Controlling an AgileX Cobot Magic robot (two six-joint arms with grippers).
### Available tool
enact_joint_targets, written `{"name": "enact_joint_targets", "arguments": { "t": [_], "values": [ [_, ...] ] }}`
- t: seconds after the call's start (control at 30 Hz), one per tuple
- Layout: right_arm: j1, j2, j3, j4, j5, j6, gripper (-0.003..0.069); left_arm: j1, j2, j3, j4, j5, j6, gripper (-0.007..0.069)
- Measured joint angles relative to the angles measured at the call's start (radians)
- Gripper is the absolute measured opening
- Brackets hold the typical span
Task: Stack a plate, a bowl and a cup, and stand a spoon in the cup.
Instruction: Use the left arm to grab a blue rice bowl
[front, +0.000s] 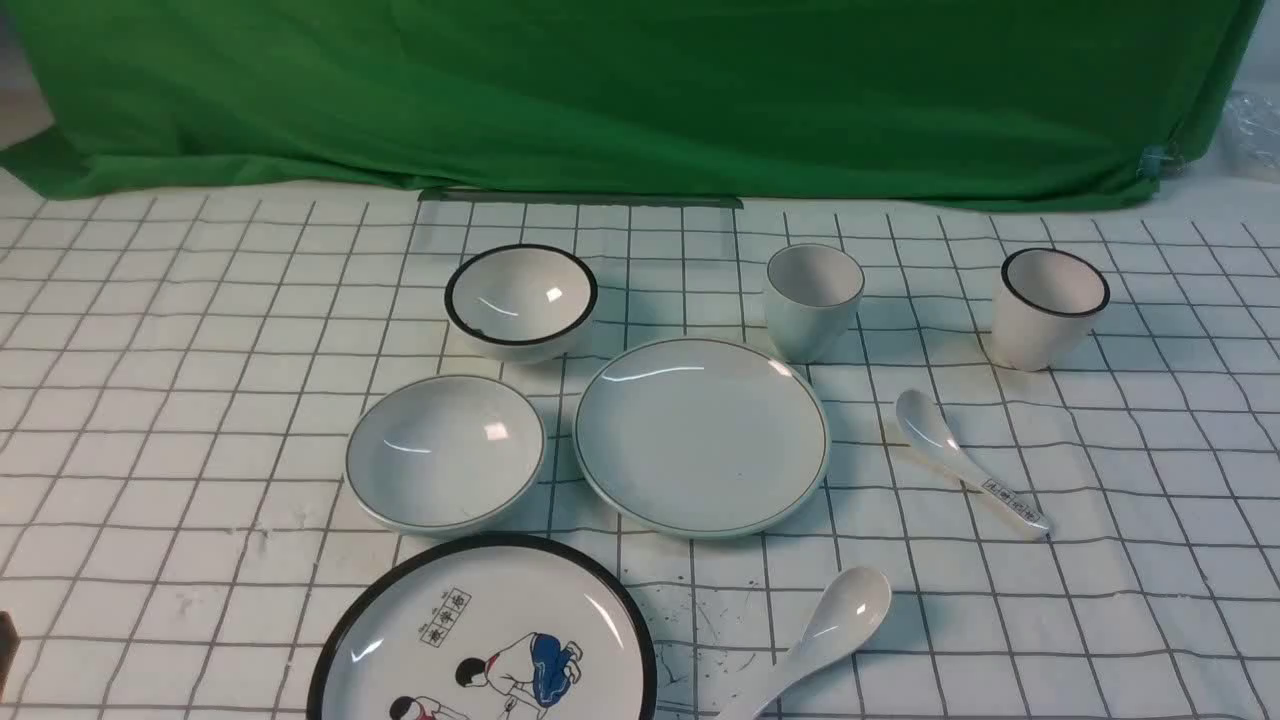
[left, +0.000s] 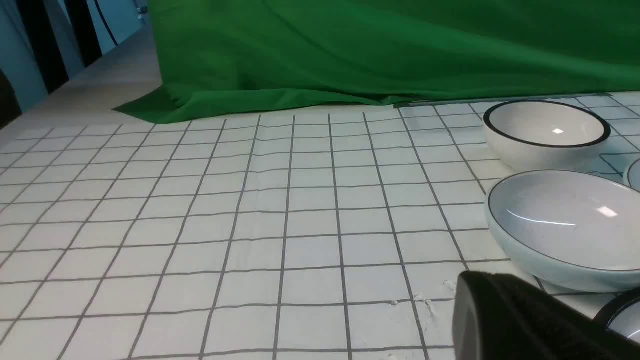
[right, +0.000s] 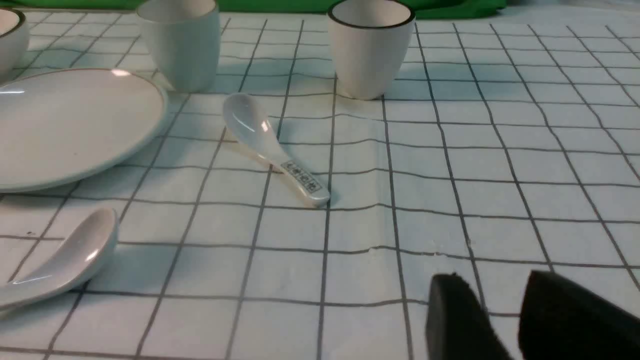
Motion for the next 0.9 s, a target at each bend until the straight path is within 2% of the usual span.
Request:
{"name": "enact_joint_targets", "arguments": {
  "t": [0.27, 0.4, 0.47, 0.5, 0.53, 0.67, 0.73, 0.77, 0.83, 0.9],
  "values": [
    [0.0, 0.0, 0.0, 0.0, 0.0, 0.0, 0.0239, 0.0, 0.0, 0.0, -0.003, -0.039, -0.006, 0.0002],
    [0.0, 0.0, 0.0, 0.0, 0.0, 0.0, 0.0239, 0.0, 0.0, 0.0, -0.164, -0.215, -0.049, 0.0002],
    [0.0, 0.0, 0.0, 0.0, 0.0, 0.0, 0.0239, 0.0, 0.0, 0.0, -0.193, -0.291, -0.063, 0.0002],
    [0.0, 0.0, 0.0, 0.0, 0.0, 0.0, 0.0239, 0.0, 0.0, 0.0, -0.226, -0.376, -0.096, 0.0002],
    [0.0, 0.0, 0.0, 0.0, 0.0, 0.0, 0.0239, 0.0, 0.0, 0.0, -0.234, -0.398, -0.102, 0.0002],
    [0.0, 0.0, 0.0, 0.0, -0.016, 0.0, 0.0239, 0.0, 0.0, 0.0, -0.264, -0.66, -0.312, 0.0002],
    [0.0, 0.0, 0.0, 0.0, -0.023, 0.0, 0.0239, 0.0, 0.0, 0.0, -0.264, -0.748, -0.358, 0.0002],
    [0.0, 0.0, 0.0, -0.001, -0.026, 0.0, 0.0239, 0.0, 0.0, -0.003, -0.264, -0.882, -0.411, 0.0003],
    [0.0, 0.0, 0.0, 0.001, -0.03, 0.001, 0.0239, 0.0, -0.001, -0.034, -0.268, -0.914, -0.45, 0.0002],
    [0.0, 0.0, 0.0, 0.045, -0.043, 0.037, 0.0239, 0.0, -0.001, -0.136, -0.271, -0.865, -0.472, 0.0002]
  ]
}}
